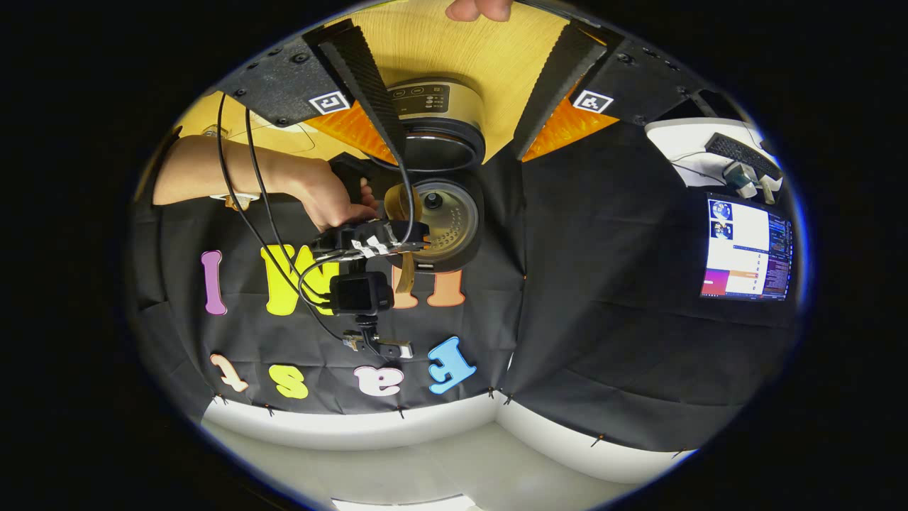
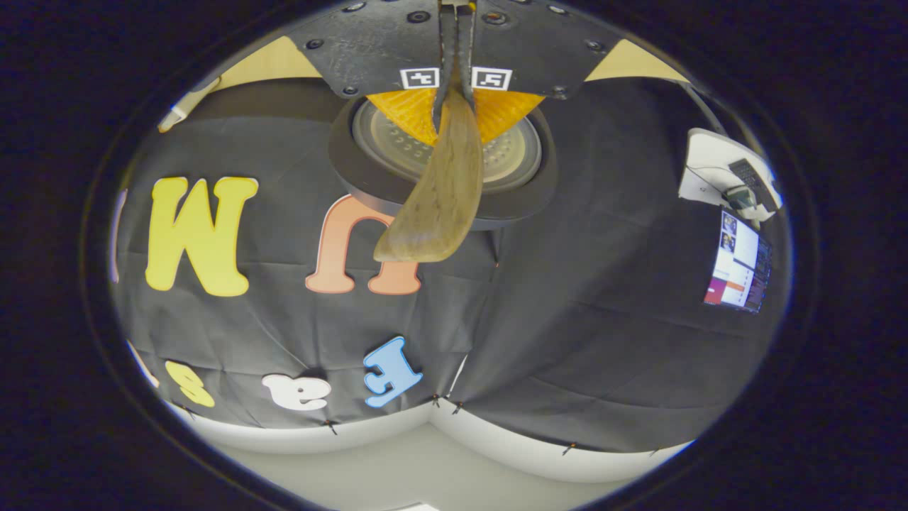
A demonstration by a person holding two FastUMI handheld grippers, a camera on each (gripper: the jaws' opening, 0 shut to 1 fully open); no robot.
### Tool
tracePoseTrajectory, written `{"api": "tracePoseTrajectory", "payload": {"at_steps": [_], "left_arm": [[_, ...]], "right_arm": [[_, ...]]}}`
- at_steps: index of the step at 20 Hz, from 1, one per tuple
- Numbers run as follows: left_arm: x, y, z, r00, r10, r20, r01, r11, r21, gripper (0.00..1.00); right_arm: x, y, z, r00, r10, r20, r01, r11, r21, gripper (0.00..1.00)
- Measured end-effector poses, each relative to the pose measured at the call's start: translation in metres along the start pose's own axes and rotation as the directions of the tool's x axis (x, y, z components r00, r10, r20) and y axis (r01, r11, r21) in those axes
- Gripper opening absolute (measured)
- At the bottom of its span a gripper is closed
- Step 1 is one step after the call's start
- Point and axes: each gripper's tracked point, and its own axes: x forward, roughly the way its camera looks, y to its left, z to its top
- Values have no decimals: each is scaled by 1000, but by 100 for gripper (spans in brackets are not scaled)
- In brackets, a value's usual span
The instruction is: Close the left gripper, press the button to open the rice cooker; take a wooden spoon from the chopstick holder with the right hand, scoop a spoonful of rice and pour it into the rice cooker, then put the wooden spoon back into the chopstick holder.
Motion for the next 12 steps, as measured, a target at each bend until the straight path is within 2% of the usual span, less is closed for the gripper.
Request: {"api": "tracePoseTrajectory", "payload": {"at_steps": [2,4,7,9,12], "left_arm": [[0,-1,1,1000,3,3,-3,1000,2,98],[0,-2,-1,1000,15,-10,-15,1000,-1,98],[0,-10,3,1000,15,-5,-15,1000,2,98],[1,-17,6,1000,12,5,-12,1000,3,98],[0,-25,7,1000,13,2,-13,1000,-21,98]], "right_arm": [[-8,0,3,999,35,-6,-34,997,72,0],[-18,-9,5,999,51,-15,-48,989,137,2],[-39,-34,11,998,65,-8,-60,958,280,0],[-56,-62,16,999,50,9,-49,922,385,2],[-87,-112,24,1000,-2,27,-11,891,453,2]]}}
